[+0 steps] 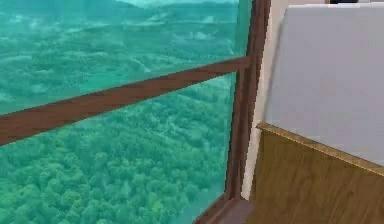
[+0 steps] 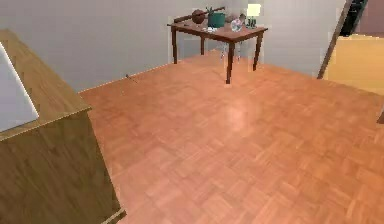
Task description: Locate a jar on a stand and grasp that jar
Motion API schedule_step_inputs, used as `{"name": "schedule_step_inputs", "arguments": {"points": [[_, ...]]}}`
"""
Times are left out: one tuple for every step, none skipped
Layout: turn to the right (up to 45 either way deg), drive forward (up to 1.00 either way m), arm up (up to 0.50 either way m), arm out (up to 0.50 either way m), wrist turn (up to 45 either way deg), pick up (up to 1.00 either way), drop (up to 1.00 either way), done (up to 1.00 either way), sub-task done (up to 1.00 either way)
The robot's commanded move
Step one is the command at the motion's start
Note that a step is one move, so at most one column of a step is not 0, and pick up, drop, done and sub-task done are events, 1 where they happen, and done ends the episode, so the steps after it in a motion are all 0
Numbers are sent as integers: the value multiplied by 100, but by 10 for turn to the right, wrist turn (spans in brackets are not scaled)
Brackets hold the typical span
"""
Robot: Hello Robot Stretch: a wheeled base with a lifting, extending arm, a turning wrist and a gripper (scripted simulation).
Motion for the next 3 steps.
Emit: {"name": "schedule_step_inputs", "arguments": {"points": [[450, 0, 0, 0, 0, 0, 0, 0, 0], [450, 0, 0, 0, 0, 0, 0, 0, 0], [390, 0, 0, 0, 0, 0, 0, 0, 0]]}}
